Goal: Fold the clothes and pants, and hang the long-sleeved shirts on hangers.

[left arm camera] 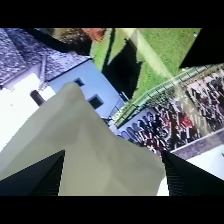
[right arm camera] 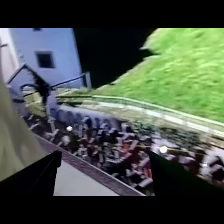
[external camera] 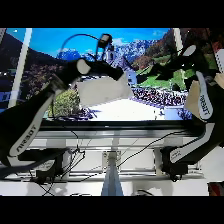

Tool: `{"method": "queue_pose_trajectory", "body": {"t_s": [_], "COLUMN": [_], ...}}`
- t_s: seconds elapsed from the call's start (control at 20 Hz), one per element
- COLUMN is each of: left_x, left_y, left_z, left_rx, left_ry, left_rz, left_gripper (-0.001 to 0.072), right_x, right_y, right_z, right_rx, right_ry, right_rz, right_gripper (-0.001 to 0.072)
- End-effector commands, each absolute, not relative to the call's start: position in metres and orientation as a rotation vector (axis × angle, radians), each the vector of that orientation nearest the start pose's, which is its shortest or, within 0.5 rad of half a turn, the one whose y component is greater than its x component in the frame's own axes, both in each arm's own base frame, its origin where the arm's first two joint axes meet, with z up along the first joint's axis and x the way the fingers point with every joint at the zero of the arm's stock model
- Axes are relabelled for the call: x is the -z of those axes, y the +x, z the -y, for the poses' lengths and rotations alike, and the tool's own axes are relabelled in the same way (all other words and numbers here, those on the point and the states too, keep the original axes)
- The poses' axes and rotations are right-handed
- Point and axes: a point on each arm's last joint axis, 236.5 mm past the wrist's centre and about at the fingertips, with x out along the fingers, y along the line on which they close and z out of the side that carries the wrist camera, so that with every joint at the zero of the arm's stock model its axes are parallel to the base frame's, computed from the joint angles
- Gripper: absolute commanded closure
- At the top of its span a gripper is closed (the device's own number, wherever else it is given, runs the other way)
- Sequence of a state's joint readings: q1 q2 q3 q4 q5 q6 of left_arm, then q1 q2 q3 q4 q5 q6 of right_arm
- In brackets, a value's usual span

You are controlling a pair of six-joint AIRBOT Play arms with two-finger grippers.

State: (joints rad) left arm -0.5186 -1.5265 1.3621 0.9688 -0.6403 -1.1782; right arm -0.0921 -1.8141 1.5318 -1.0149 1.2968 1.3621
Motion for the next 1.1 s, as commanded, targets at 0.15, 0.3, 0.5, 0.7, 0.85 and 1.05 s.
{"method": "queue_pose_trajectory", "body": {"t_s": [0.15, 0.3, 0.5, 0.7, 0.85, 1.05], "left_x": [-0.075, -0.078, -0.082, -0.095, -0.122, -0.152], "left_y": [0.447, 0.442, 0.433, 0.417, 0.412, 0.4], "left_z": [0.209, 0.147, 0.085, 0.029, -0.002, -0.005], "left_rx": [0.63, 0.551, 0.457, 0.366, 0.295, 0.274], "left_ry": [0.028, -0.016, -0.08, -0.138, -0.134, -0.104], "left_rz": [-0.897, -0.975, -1.033, -1.053, -0.982, -0.912], "left_gripper": [0.002, 0.002, 0.0185, 0.0707, 0.0697, 0.0696], "right_x": [0.096, 0.097, 0.08, 0.025, -0.04, -0.136], "right_y": [0.423, 0.413, 0.414, 0.46, 0.503, 0.509], "right_z": [-0.228, -0.289, -0.337, -0.319, -0.244, -0.074], "right_rx": [-0.716, -0.795, -0.889, -0.836, -0.604, -0.172], "right_ry": [0.613, 0.535, 0.39, 0.245, 0.107, -0.015], "right_rz": [-1.521, -1.472, -1.361, -1.219, -1.097, -0.977], "right_gripper": [0.0105, 0.0117, 0.067, 0.0699, 0.0699, 0.07]}}
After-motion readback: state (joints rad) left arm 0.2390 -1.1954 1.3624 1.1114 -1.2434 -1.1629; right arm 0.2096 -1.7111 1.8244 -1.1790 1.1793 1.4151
